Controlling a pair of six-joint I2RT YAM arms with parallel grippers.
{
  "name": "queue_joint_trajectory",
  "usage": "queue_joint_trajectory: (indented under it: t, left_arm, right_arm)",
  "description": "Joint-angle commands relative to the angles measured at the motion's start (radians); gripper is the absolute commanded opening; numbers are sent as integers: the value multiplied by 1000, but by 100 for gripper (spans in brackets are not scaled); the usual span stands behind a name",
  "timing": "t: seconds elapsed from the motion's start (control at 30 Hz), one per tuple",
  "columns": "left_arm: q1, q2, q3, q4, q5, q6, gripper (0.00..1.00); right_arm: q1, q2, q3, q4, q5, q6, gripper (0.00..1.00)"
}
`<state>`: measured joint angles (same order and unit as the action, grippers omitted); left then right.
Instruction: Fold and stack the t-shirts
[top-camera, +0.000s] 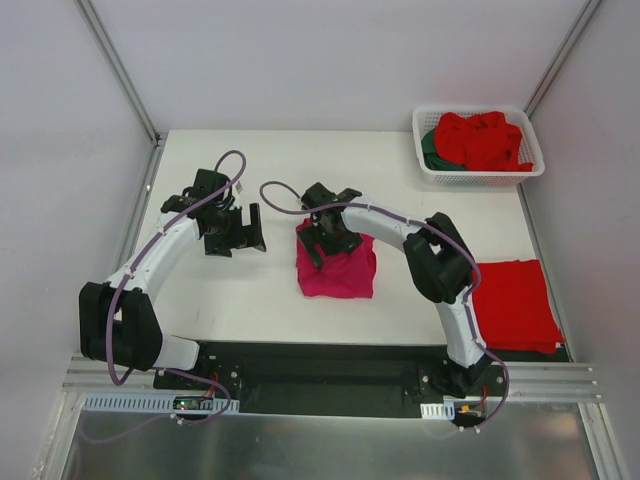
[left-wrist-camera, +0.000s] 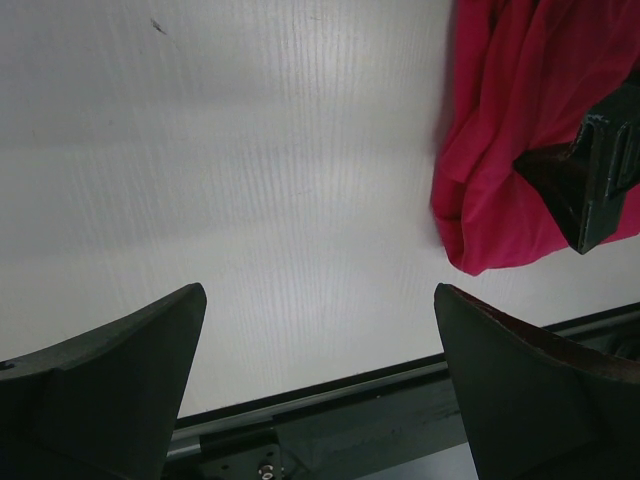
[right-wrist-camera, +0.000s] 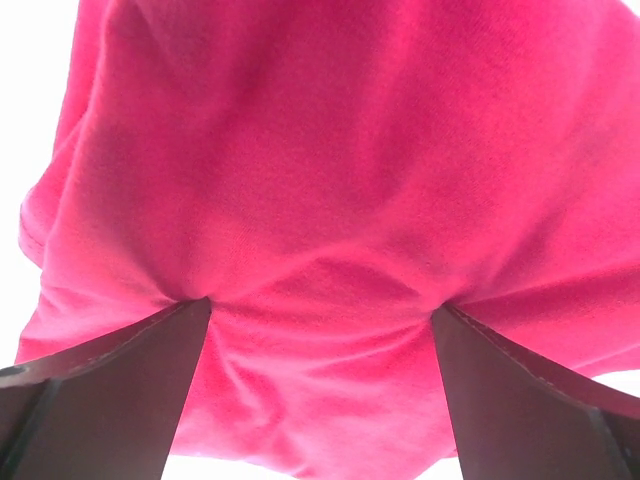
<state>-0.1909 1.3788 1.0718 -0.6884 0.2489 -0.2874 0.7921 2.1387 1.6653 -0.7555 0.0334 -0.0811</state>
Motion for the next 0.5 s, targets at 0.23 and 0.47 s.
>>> queue_joint_trajectory:
  t: [0.23, 0.47]
  left_arm:
    - [-10, -21, 14, -13, -17, -29, 99]
    - [-60, 26, 79, -13, -3, -39, 99]
  right_arm:
    - [-24, -239, -148, 16, 71, 78, 96]
    - [-34, -489, -229, -59, 322, 75, 96]
